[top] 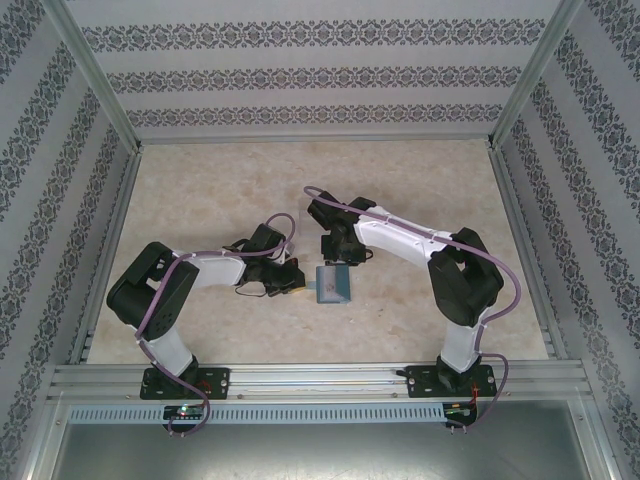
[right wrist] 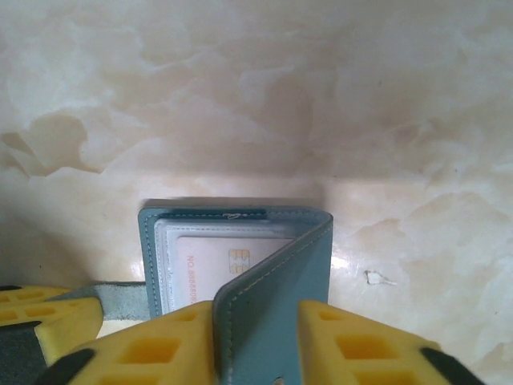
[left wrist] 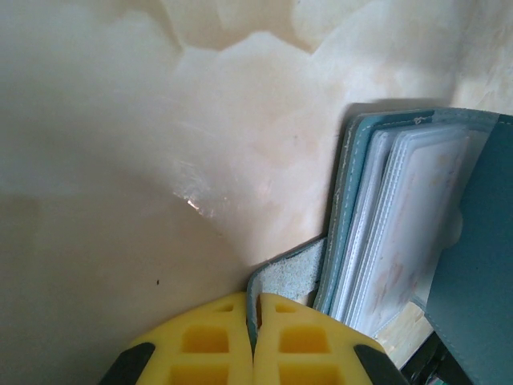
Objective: Take the credit cards out of the card holder
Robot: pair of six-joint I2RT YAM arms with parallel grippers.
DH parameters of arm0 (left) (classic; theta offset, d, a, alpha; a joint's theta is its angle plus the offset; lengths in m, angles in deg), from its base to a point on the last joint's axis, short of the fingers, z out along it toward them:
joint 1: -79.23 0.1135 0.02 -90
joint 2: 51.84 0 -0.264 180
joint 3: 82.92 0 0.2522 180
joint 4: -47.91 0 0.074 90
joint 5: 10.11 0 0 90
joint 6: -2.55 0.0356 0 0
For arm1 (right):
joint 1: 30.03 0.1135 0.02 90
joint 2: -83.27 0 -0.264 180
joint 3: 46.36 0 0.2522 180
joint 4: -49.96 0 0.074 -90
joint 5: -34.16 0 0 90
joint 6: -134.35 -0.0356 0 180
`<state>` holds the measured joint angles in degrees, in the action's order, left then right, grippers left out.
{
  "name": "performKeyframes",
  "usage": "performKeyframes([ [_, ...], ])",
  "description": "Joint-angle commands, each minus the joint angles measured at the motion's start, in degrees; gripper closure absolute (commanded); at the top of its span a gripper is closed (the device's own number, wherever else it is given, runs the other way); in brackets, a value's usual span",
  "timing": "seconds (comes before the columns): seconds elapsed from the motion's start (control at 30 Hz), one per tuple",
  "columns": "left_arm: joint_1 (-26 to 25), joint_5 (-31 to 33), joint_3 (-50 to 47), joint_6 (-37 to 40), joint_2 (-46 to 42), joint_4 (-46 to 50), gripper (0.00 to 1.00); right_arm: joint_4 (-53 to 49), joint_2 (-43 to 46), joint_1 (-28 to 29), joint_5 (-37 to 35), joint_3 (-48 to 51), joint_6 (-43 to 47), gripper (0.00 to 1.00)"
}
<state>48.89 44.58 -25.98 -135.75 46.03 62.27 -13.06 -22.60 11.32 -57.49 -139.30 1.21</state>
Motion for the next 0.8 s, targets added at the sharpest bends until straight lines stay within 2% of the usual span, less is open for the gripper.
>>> performKeyframes([
  [0.0, 0.15, 2.63, 0.32, 0.44, 0.77, 3.88, 1.00, -1.80, 1.93, -0.79, 0.11, 1.26, 0.68, 0.75],
  [0.23, 0.20, 3.32, 0.31, 0.21, 0.31, 4.14, 1.00, -1.76, 2.22, -1.26, 0.23, 2.66, 1.39, 0.83],
  [0.4, 0.20, 3.90, 0.89, 0.30, -0.19, 5.28, 1.00, -0.88, 3.58, -1.51, 0.37, 3.93, 1.69, 0.94],
  [0.57, 0.26, 5.76, 1.51, 0.90, -1.69, 7.69, 0.99, 0.71, 5.24, -1.73, 1.39, 5.02, 2.09, 1.00],
  [0.77, 0.61, 8.24, 4.73, 3.62, -3.38, 14.04, 0.93, 6.65, 7.84, -2.62, 5.02, 7.78, 1.09, 1.00],
])
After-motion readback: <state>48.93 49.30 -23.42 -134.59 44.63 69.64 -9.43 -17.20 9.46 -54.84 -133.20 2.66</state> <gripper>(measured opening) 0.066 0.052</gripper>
